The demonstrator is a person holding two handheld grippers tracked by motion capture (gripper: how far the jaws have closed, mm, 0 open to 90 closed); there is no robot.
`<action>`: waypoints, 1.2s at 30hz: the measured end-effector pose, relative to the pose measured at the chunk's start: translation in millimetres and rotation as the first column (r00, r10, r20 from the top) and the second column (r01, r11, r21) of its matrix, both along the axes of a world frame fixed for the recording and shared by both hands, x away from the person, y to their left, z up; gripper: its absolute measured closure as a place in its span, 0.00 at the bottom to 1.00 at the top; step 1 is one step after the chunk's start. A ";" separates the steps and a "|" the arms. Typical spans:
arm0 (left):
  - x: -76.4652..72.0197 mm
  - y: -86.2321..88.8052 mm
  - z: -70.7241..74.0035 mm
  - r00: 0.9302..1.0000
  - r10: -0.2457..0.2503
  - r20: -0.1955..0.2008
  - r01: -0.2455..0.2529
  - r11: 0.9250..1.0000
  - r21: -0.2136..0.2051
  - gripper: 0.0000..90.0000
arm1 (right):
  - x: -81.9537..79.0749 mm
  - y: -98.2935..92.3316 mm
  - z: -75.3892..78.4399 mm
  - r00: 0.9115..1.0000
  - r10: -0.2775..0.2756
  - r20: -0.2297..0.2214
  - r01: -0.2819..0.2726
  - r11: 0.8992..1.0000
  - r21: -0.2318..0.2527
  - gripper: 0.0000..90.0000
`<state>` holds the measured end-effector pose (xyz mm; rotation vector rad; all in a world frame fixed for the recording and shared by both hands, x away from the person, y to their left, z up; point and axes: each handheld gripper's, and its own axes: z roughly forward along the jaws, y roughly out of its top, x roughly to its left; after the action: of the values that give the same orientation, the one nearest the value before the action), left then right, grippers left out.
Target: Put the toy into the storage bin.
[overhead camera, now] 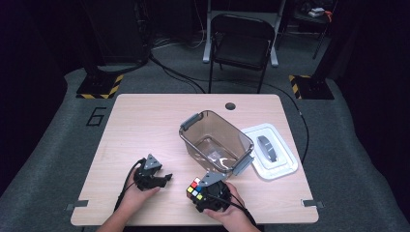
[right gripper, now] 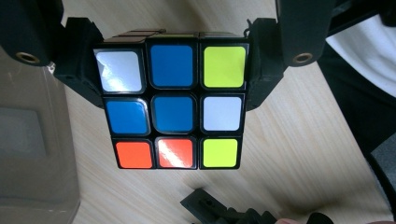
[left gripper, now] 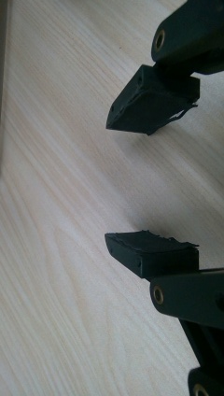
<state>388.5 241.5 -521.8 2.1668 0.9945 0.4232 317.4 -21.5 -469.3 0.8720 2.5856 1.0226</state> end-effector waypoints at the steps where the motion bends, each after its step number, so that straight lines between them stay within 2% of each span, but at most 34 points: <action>1: 0.0 0.0 0.0 1.000 0.000 0.000 0.000 1.000 0.000 0.43 | -0.4 0.0 1.1 1.000 -0.003 0.000 0.003 1.000 0.007 0.37; 11: 0.1 0.0 -0.2 1.000 0.000 0.000 0.000 1.000 -0.003 0.43 | -1.8 0.8 21.3 0.999 0.047 -0.001 -0.047 0.999 0.001 0.37; 16: -0.1 0.0 -0.2 1.000 0.000 0.002 0.000 1.000 -0.002 0.43 | -0.8 0.4 29.9 0.999 0.053 0.006 -0.053 0.999 0.002 0.37; 23: 0.0 0.0 0.0 1.000 0.001 -0.001 -0.001 1.000 -0.003 0.43 | 3.7 -3.4 42.4 0.998 0.065 -0.021 -0.065 0.998 0.008 0.37; 36: 0.0 0.0 -0.2 1.000 0.000 0.001 0.000 1.000 -0.004 0.43 | 10.9 -6.6 71.8 0.997 0.082 0.010 -0.082 0.997 0.013 0.37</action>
<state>388.5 241.5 -522.0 2.1631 0.9946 0.4218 328.3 -28.1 -397.5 0.7678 2.6296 1.0640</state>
